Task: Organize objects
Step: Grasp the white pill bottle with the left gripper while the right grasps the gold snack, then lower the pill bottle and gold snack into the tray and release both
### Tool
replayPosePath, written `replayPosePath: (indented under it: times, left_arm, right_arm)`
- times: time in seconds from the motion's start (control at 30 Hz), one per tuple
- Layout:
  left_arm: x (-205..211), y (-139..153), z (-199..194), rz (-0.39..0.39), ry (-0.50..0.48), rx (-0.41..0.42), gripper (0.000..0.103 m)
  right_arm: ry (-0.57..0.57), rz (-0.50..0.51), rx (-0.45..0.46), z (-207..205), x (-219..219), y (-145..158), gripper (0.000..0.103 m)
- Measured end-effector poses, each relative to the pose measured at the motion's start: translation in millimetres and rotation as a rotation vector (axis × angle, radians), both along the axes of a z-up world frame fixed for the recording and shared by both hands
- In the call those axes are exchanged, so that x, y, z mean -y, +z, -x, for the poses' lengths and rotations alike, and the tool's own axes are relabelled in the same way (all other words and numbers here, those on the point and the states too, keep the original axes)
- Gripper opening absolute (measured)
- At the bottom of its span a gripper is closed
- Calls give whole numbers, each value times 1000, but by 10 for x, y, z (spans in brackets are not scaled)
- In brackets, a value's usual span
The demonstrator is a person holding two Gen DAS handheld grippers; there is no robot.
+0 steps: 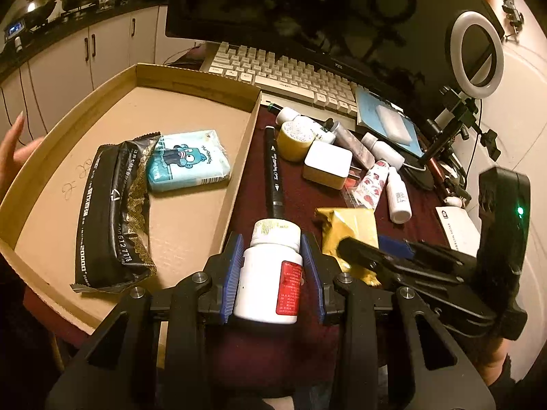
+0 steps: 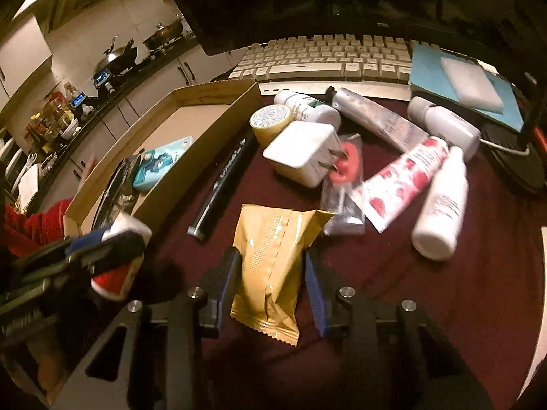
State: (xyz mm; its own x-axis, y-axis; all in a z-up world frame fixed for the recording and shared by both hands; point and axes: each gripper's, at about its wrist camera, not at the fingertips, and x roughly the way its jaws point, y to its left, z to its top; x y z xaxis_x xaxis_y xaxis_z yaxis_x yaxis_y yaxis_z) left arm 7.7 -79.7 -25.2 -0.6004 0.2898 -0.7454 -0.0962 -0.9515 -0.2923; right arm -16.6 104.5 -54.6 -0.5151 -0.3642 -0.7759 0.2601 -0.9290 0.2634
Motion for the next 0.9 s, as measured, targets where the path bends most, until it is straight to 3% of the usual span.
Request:
replayPosePath:
  times: [0.37,0.67,0.9]
  left_arm:
    - [64,120,-52,-15,17,-28,34]
    - [288,393,-92,-30,79,-90,34]
    - [529,391,-18,-15,143,-86,34]
  right_arm:
    - [19,28,-59,-141,20,156,35]
    - [47,54,-126,-172,110,377,35]
    - [88,67,-145,-100,283,458,35]
